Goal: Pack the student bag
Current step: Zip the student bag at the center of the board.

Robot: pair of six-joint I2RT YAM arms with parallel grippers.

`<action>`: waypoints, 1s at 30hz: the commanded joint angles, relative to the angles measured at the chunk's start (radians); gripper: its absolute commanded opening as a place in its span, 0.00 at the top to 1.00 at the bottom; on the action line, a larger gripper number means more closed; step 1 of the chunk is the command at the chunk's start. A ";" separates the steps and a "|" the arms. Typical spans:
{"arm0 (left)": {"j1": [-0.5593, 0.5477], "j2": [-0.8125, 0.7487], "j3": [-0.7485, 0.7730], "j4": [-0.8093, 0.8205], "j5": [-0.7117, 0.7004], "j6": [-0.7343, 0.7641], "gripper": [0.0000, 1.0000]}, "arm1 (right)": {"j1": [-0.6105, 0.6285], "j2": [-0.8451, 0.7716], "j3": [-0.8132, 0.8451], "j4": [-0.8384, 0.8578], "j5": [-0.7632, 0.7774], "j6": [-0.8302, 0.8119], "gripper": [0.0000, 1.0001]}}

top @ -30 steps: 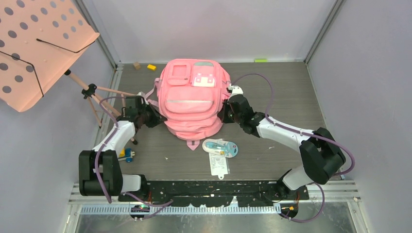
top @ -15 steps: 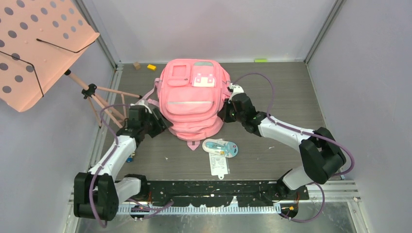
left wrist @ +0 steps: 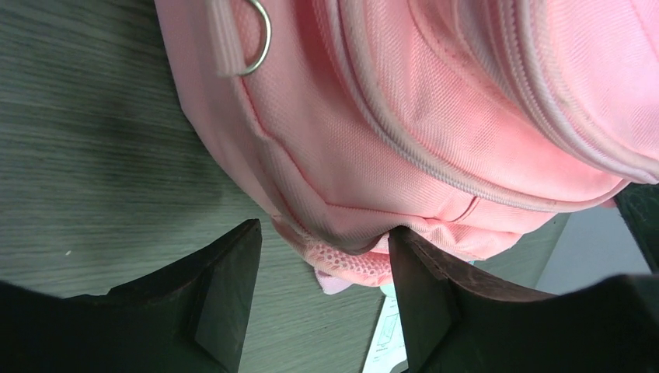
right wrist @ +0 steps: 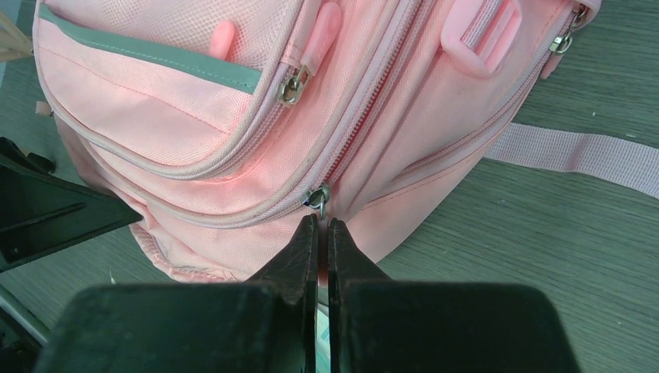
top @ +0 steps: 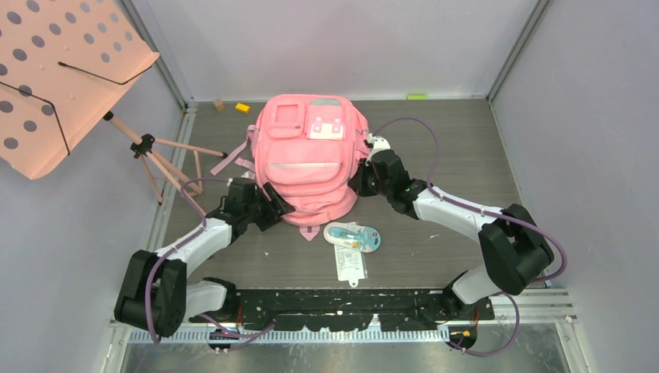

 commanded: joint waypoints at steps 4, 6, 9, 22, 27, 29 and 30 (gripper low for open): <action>-0.004 0.002 -0.006 0.164 -0.034 -0.043 0.37 | -0.010 -0.061 -0.022 0.021 0.048 -0.029 1.00; -0.004 -0.025 -0.015 0.174 -0.043 -0.050 0.37 | -0.010 -0.064 -0.027 0.010 0.058 -0.038 1.00; -0.004 -0.080 -0.041 0.175 -0.092 -0.078 0.37 | -0.010 -0.070 -0.037 0.005 0.064 -0.042 1.00; -0.004 -0.019 -0.083 0.258 -0.138 -0.124 0.50 | -0.010 -0.053 -0.037 0.011 0.063 -0.042 1.00; -0.004 0.024 -0.047 0.243 -0.155 -0.094 0.83 | -0.012 -0.045 -0.029 -0.004 0.130 -0.057 1.00; -0.004 0.025 -0.033 0.216 -0.168 -0.078 0.93 | -0.019 -0.039 -0.021 -0.012 0.144 -0.071 1.00; -0.004 0.022 -0.031 0.206 -0.173 -0.068 0.97 | -0.029 -0.037 -0.018 -0.014 0.146 -0.075 1.00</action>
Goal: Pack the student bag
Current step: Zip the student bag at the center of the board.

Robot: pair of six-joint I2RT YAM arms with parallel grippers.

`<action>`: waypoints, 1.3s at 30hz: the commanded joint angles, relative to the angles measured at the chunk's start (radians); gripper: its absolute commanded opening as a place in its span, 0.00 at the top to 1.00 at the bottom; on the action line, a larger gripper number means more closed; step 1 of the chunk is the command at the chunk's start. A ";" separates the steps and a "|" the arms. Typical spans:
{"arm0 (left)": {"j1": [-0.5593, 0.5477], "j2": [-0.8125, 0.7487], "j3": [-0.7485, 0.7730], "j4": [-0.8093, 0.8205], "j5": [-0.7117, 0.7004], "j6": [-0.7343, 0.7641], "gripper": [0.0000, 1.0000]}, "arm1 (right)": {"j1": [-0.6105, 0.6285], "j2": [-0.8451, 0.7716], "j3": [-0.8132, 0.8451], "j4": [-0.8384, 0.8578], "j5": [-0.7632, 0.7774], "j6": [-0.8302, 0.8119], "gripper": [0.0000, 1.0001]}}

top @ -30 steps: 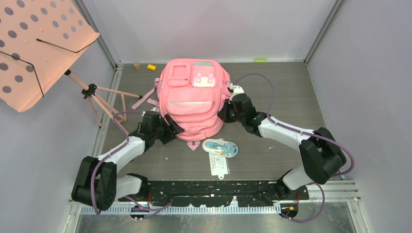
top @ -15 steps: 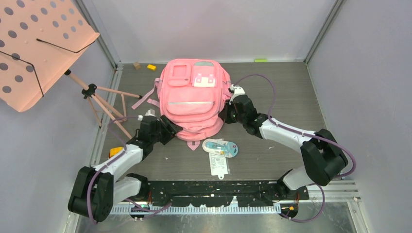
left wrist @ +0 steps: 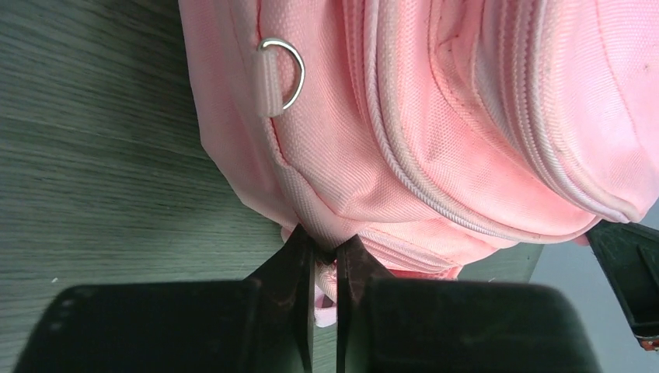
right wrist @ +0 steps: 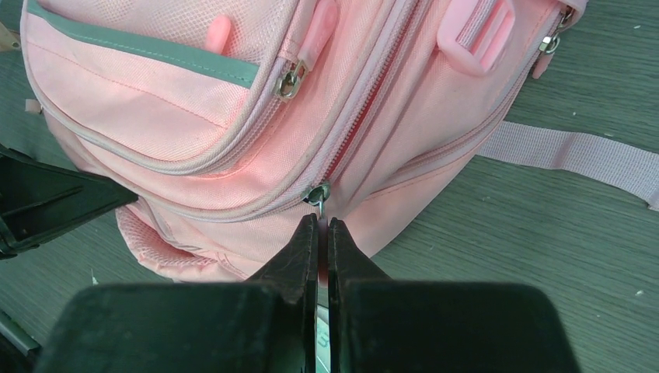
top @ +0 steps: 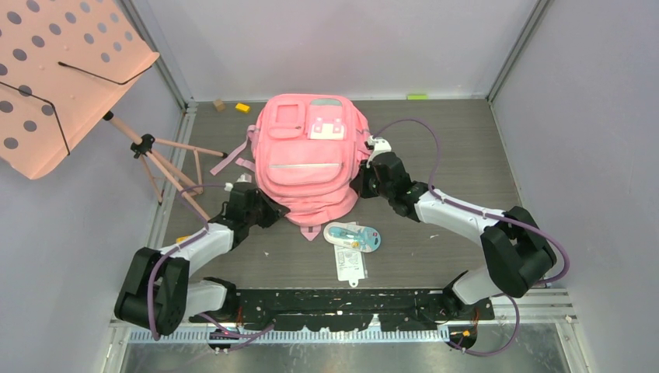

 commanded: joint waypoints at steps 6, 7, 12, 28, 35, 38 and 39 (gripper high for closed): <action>0.012 -0.028 0.029 -0.033 -0.130 0.064 1.00 | -0.076 0.029 0.077 -0.077 0.165 -0.102 1.00; 0.013 -0.035 0.022 -0.034 -0.130 0.064 1.00 | -0.084 0.034 0.089 -0.079 0.167 -0.112 1.00; 0.019 -0.048 -0.006 -0.041 -0.130 0.076 1.00 | -0.155 0.086 0.144 -0.101 0.169 -0.133 1.00; 0.028 0.020 -0.012 -0.052 -0.101 0.121 1.00 | -0.305 0.331 0.393 -0.036 0.073 -0.210 1.00; 0.038 0.041 -0.002 -0.069 -0.105 0.141 1.00 | -0.337 0.425 0.501 0.005 0.030 -0.251 1.00; 0.047 0.044 -0.002 -0.076 -0.107 0.141 1.00 | -0.351 0.448 0.530 0.019 0.024 -0.266 1.00; 0.049 0.044 -0.002 -0.077 -0.109 0.141 1.00 | -0.355 0.453 0.547 0.026 0.021 -0.269 1.00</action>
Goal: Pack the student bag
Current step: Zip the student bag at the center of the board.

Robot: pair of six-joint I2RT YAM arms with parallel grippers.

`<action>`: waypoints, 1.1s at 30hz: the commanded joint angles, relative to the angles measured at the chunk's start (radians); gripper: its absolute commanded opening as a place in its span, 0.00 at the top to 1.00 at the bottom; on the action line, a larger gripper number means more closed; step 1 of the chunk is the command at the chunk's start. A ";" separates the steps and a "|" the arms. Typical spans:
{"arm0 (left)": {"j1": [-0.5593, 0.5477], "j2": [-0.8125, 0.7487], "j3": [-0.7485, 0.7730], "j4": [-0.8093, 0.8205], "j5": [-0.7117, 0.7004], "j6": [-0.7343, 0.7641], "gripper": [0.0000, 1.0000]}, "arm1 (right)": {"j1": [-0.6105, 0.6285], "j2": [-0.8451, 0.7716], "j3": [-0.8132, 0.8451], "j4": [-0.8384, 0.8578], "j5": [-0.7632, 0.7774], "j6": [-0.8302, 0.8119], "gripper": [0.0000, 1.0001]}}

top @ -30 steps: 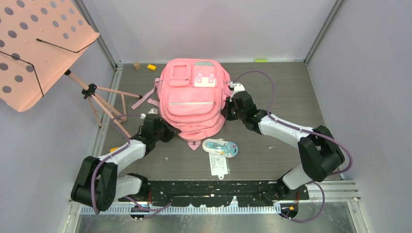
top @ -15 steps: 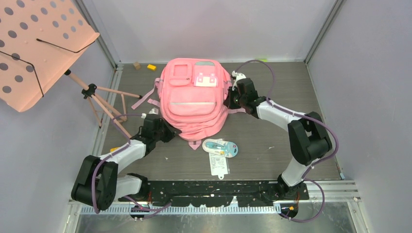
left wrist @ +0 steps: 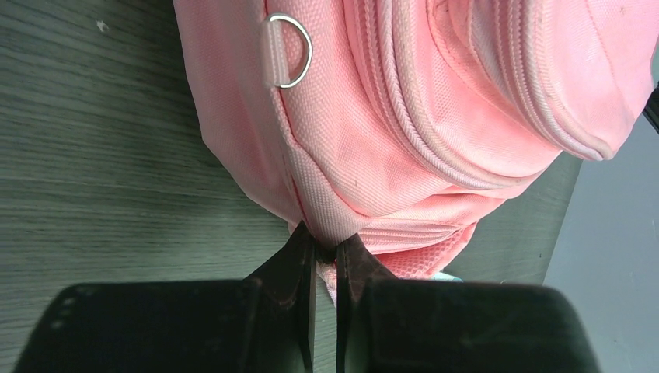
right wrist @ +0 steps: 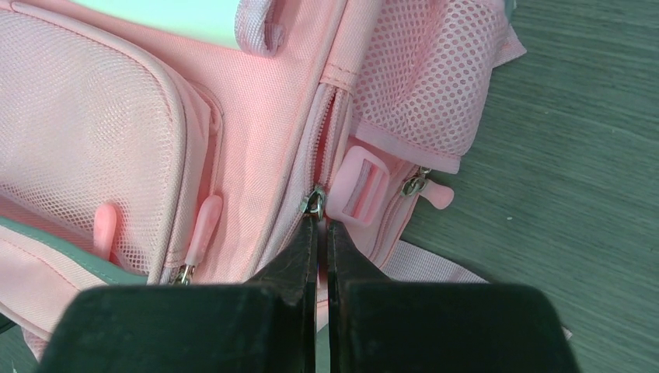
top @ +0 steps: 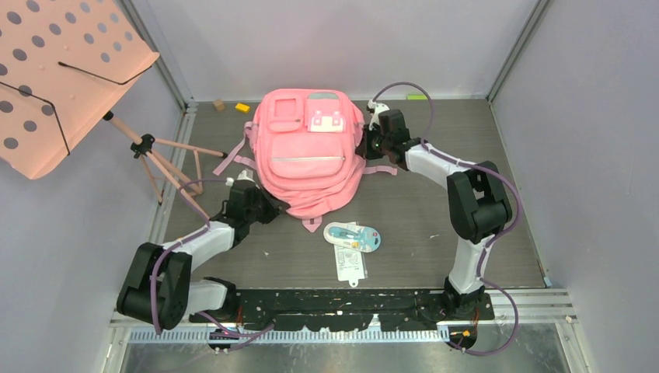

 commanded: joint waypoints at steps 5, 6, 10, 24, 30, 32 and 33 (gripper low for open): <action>0.053 0.014 -0.010 -0.144 -0.128 0.065 1.00 | -0.136 0.055 0.133 0.170 0.186 -0.082 1.00; 0.054 0.013 -0.008 -0.149 -0.127 0.066 1.00 | -0.138 0.056 0.146 0.166 0.184 -0.082 1.00; 0.054 -0.006 0.013 -0.179 -0.112 0.096 1.00 | -0.142 0.031 0.155 0.127 0.105 -0.068 0.98; 0.054 -0.255 0.269 -0.642 -0.038 0.303 0.23 | -0.141 -0.286 -0.065 0.097 -0.235 0.105 0.22; 0.062 -0.208 0.445 -0.776 0.058 0.435 0.08 | -0.097 -0.255 -0.004 0.041 -0.336 0.112 0.19; 0.080 -0.148 0.506 -0.775 0.089 0.471 0.07 | -0.065 -0.234 0.012 0.024 -0.318 0.110 0.19; 0.093 -0.119 0.536 -0.767 0.112 0.484 0.07 | -0.042 -0.219 0.017 0.017 -0.310 0.109 0.19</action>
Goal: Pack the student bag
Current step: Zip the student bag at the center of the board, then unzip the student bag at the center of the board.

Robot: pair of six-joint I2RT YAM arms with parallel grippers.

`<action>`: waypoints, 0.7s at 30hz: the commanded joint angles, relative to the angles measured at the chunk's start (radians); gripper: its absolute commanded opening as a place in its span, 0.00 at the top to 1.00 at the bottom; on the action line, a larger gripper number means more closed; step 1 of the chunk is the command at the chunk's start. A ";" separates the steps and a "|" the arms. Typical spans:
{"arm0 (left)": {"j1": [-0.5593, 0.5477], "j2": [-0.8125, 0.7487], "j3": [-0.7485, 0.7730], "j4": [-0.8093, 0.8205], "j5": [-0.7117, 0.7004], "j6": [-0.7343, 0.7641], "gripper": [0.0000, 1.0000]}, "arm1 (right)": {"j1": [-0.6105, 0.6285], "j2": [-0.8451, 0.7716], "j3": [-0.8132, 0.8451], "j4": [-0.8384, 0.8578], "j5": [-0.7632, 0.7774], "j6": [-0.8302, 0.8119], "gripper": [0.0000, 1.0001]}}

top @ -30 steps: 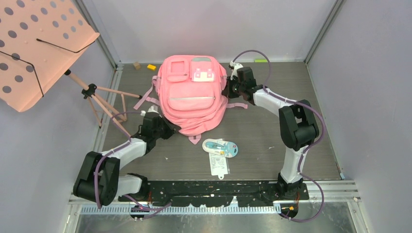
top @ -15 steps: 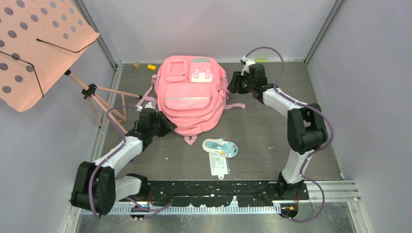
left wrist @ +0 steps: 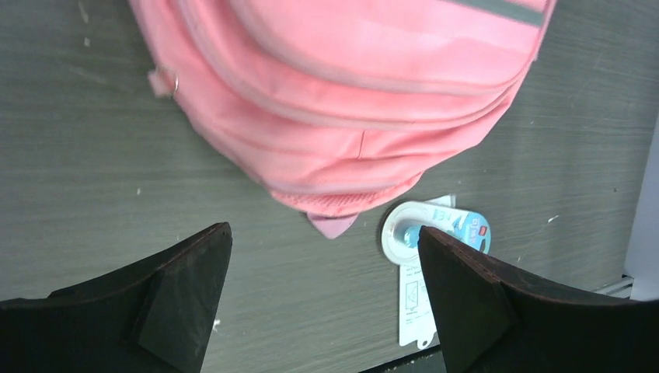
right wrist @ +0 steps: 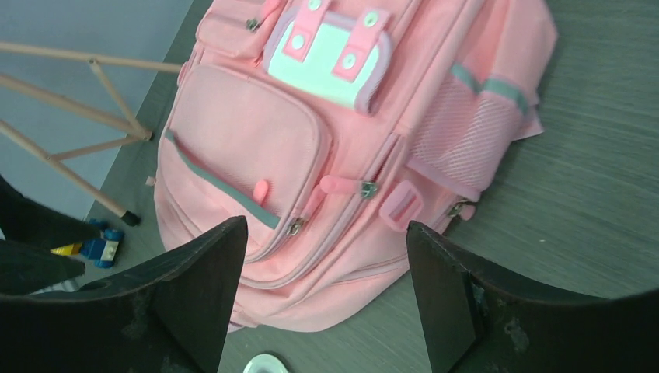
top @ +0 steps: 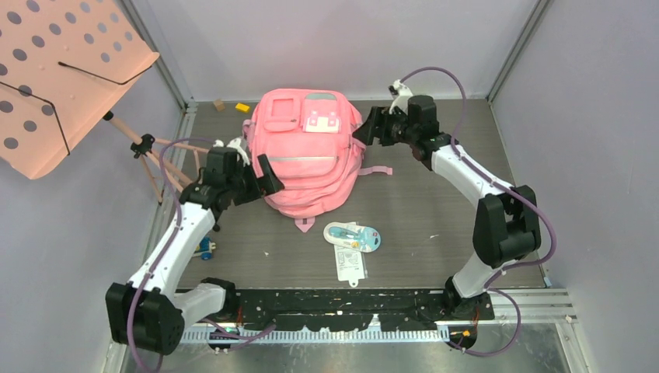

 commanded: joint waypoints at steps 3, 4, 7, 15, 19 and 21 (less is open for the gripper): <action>0.102 0.193 0.194 -0.005 0.203 0.120 0.08 | 0.110 0.063 0.078 0.004 -0.048 0.014 0.19; 0.127 0.236 0.222 0.024 0.242 0.112 0.09 | 0.117 0.085 0.080 0.022 -0.056 0.026 0.18; 0.172 0.341 0.273 0.083 0.286 0.080 0.14 | 0.139 0.153 0.121 0.067 -0.091 0.062 0.18; 0.191 0.499 0.369 0.152 0.256 0.060 0.23 | 0.144 0.272 0.216 0.064 -0.047 0.112 0.18; 0.191 0.555 0.439 0.087 0.193 0.102 0.23 | 0.145 0.313 0.249 0.055 -0.027 0.131 0.18; 0.191 0.571 0.453 0.078 0.175 0.111 0.23 | 0.147 0.330 0.264 0.051 -0.036 0.136 0.18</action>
